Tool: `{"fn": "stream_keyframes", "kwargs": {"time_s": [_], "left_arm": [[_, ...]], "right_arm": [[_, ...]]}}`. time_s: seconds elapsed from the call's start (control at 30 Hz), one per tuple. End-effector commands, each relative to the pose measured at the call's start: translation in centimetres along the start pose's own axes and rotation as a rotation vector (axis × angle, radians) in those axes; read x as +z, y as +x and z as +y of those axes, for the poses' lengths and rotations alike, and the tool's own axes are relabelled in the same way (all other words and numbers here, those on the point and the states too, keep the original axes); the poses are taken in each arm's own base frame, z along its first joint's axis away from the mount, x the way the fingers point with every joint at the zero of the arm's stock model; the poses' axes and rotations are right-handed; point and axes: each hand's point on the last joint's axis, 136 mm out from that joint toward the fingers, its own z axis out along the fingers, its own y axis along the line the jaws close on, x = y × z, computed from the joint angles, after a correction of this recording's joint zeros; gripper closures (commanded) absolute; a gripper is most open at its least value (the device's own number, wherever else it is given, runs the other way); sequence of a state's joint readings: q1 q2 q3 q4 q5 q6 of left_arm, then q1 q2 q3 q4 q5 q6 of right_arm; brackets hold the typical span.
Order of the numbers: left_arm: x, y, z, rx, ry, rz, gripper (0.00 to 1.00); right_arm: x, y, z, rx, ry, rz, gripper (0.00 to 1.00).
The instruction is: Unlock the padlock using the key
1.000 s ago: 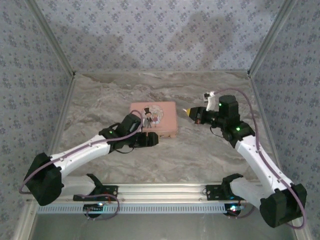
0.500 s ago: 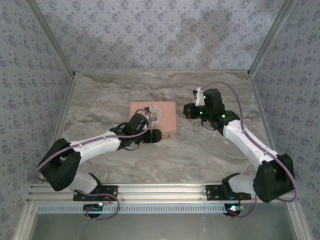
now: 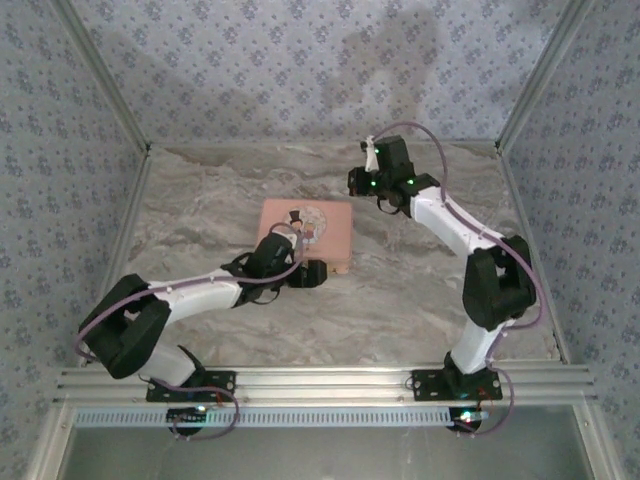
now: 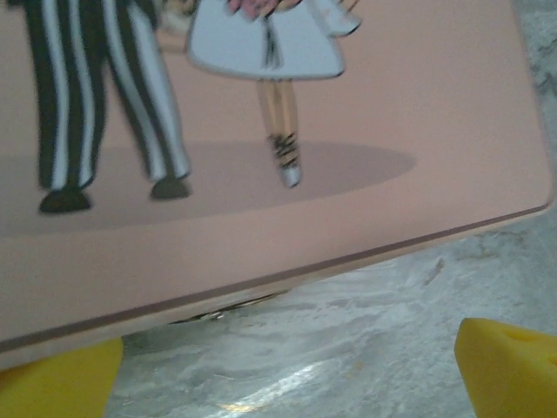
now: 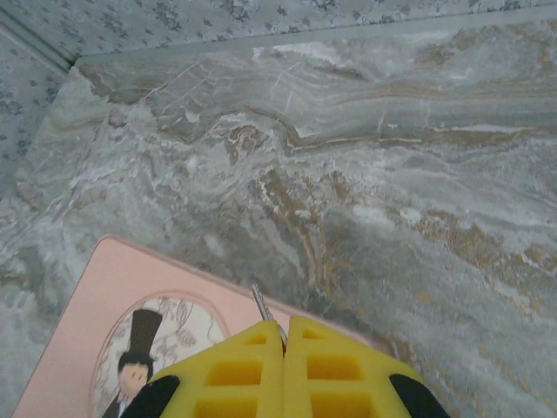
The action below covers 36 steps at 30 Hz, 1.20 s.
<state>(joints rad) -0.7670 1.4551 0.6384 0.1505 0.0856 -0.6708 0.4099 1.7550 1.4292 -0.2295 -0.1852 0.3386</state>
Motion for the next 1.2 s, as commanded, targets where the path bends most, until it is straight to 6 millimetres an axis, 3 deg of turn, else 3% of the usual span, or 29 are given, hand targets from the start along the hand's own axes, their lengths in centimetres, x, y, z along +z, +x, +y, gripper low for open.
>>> {"fn": "stream_keyframes", "kwargs": {"time_s": [0.0, 0.37, 0.6, 0.93, 1.17], "left_arm": [[0.2, -0.7, 0.1, 0.058, 0.018, -0.113, 0.02], [1.4, -0.2, 0.6, 0.216, 0.049, -0.211, 0.02], [3.3, 0.5, -0.9, 0.293, 0.127, -0.162, 0.08], [2.9, -0.5, -3.5, 0.361, 0.241, -0.182, 0.13], [2.5, -1.1, -3.9, 0.338, 0.292, -0.183, 0.17]], "right_arm": [[1.3, -0.7, -0.1, -0.049, 0.038, 0.000, 1.00], [5.0, -0.6, -0.9, -0.072, 0.075, 0.034, 1.00], [6.8, 0.5, -1.5, -0.076, 0.092, 0.074, 1.00], [7.9, 2.8, -2.4, -0.092, 0.119, 0.128, 1.00], [8.0, 3.3, -2.6, -0.094, 0.121, 0.137, 1.00]]}}
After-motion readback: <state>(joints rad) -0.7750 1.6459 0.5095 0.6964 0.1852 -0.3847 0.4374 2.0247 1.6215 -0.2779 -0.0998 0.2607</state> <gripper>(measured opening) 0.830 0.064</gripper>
